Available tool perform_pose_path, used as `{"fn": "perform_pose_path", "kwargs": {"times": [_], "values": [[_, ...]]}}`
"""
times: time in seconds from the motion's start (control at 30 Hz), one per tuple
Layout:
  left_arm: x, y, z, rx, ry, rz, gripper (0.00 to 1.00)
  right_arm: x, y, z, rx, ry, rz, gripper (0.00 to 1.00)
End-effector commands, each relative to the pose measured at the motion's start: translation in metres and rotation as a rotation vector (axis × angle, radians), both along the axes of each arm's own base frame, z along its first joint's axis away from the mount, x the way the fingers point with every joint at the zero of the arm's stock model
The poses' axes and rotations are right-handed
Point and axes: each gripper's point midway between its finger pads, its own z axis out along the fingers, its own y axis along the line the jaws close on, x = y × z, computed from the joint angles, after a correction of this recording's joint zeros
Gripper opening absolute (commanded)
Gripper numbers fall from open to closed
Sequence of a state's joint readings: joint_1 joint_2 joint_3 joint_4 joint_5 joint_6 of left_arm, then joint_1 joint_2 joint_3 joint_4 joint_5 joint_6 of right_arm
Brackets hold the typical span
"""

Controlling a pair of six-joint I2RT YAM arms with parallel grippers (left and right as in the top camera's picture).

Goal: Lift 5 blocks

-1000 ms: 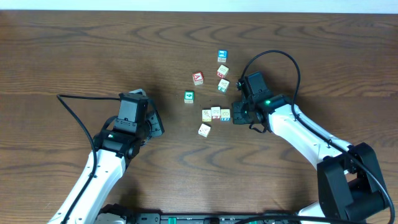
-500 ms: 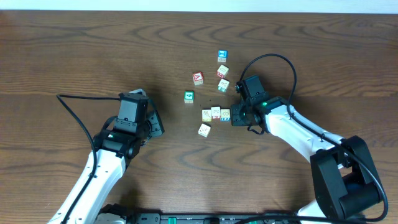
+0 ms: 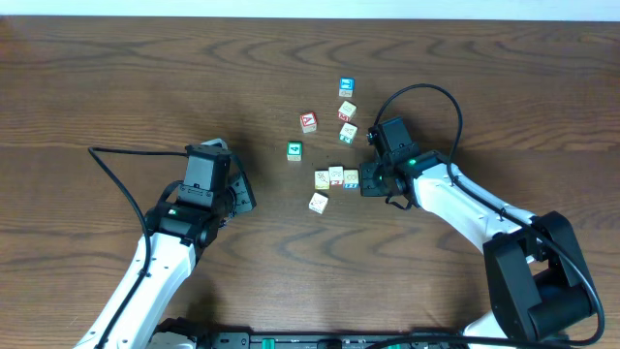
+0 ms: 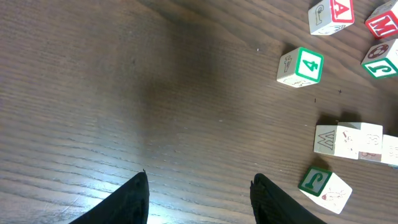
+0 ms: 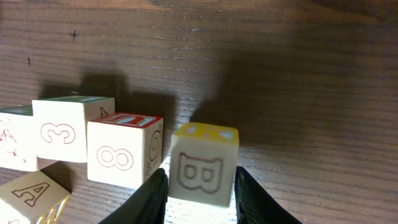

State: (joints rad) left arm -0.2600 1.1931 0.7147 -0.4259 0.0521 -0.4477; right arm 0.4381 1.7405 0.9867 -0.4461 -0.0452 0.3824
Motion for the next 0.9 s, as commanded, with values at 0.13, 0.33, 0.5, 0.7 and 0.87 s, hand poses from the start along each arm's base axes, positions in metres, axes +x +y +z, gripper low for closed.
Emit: {"fn": "perform_pose_path", "kwargs": {"times": [0.13, 0.33, 0.5, 0.7, 0.87], "values": [[0.0, 0.002, 0.001, 0.014, -0.004, -0.001, 0.54, -0.002, 0.001, -0.003, -0.011, 0.006, 0.0, 0.35], [0.0, 0.003, 0.001, 0.019, -0.006, 0.003, 0.54, -0.003, 0.001, 0.0, -0.009, 0.01, 0.001, 0.37], [0.0, 0.003, 0.001, 0.019, -0.006, 0.003, 0.54, -0.005, 0.007, 0.014, 0.031, 0.0, 0.014, 0.45], [-0.001, 0.001, 0.001, 0.012, -0.003, -0.003, 0.31, -0.006, 0.006, 0.048, 0.061, -0.064, 0.015, 0.52], [-0.009, -0.019, -0.001, -0.051, 0.027, -0.067, 0.27, -0.008, 0.005, 0.088, 0.083, -0.165, 0.058, 0.64]]}}
